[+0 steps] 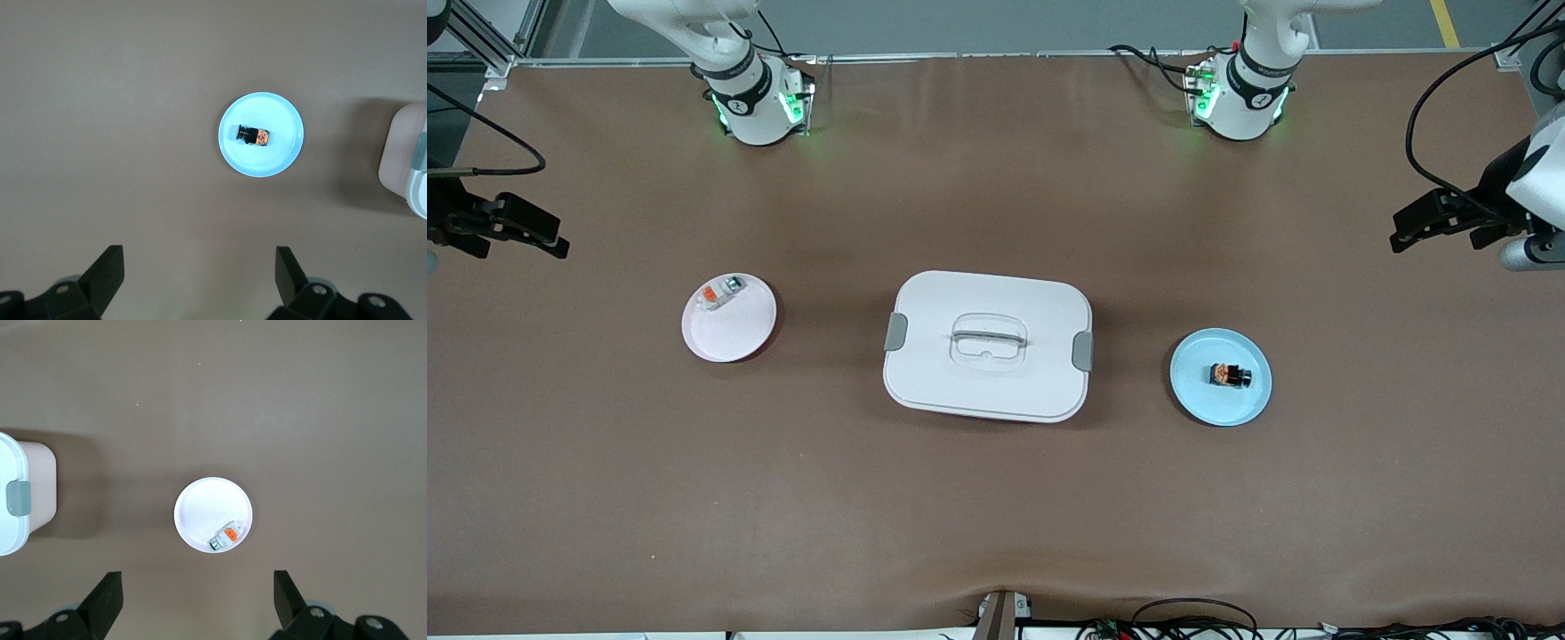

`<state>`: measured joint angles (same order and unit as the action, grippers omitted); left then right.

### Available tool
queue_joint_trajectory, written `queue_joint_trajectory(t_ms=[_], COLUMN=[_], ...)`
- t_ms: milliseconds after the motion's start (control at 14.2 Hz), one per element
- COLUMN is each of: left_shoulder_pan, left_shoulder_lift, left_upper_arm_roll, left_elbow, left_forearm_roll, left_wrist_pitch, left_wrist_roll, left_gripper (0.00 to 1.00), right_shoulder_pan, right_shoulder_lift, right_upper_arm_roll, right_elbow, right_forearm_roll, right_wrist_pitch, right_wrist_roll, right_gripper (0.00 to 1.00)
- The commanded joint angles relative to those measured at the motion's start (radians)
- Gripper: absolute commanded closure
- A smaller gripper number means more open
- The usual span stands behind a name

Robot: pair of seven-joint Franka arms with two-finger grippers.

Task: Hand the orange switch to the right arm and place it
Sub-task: 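Move the left gripper over the orange switch on the blue plate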

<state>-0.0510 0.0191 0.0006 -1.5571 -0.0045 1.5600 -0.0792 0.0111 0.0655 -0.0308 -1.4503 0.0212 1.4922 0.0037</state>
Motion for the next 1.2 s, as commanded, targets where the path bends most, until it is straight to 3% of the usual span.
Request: queue_joint_trajectory(t_ms=[0,847,1129], left_shoulder_pan=[-0.001,-0.015,-0.015], left_shoulder_lift=[0.007,0.102,0.153], left_upper_arm_roll=[0.001,-0.007,-0.021], left_elbow=[0.023,0.025,-0.023], left_forearm_roll=[-0.008,-0.003,-0.009], left_wrist_pitch=[-0.021,-0.017,0.083], left_wrist_roll=[0.012,-0.047,-0.048], left_gripper=[0.0,0.0,0.0], right_shoulder_pan=[-0.011,-0.013,-0.013], right_shoulder_lift=[-0.023,-0.023,-0.023], right_upper_arm_roll=[0.006,0.006,0.006], right_elbow=[-0.021,-0.021,-0.021], right_forearm_roll=[0.008,0.008,0.008], right_wrist_pitch=[0.005,0.002,0.002], right_wrist_roll=[-0.007,-0.007,-0.007], right_gripper=[0.0,0.0,0.0])
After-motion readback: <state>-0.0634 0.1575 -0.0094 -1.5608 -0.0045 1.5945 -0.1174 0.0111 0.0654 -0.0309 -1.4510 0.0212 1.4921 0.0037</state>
